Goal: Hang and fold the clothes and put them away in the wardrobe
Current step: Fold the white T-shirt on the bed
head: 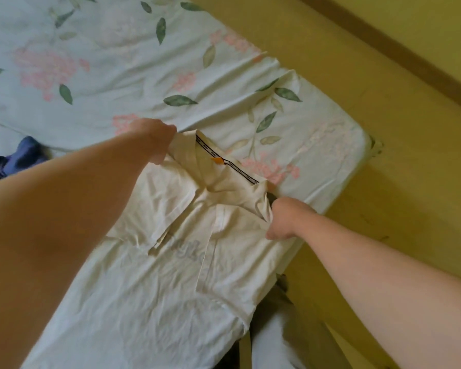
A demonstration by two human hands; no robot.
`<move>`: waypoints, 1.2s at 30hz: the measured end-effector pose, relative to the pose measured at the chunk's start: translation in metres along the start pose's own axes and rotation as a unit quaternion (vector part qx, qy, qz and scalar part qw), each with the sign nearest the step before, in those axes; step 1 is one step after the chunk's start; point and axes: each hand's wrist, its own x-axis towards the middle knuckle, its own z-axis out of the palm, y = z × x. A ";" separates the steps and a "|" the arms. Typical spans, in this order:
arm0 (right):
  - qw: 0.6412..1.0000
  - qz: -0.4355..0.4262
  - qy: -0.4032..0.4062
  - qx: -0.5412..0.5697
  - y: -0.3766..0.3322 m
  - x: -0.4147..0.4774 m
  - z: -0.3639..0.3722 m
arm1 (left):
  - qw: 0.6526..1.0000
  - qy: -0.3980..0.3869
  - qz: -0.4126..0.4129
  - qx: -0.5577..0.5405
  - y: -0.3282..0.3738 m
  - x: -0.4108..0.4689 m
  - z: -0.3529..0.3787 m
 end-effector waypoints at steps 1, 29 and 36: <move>1.000 -0.008 0.025 -0.008 0.001 0.000 0.001 | 0.999 -0.029 0.002 0.029 0.000 0.000 -0.004; 0.909 0.085 0.398 0.093 0.102 -0.033 -0.188 | 0.918 0.333 -0.104 -0.188 -0.012 0.012 -0.170; 0.930 -0.075 0.354 0.073 0.058 -0.054 -0.086 | 0.916 0.338 -0.079 -0.203 -0.010 -0.038 -0.097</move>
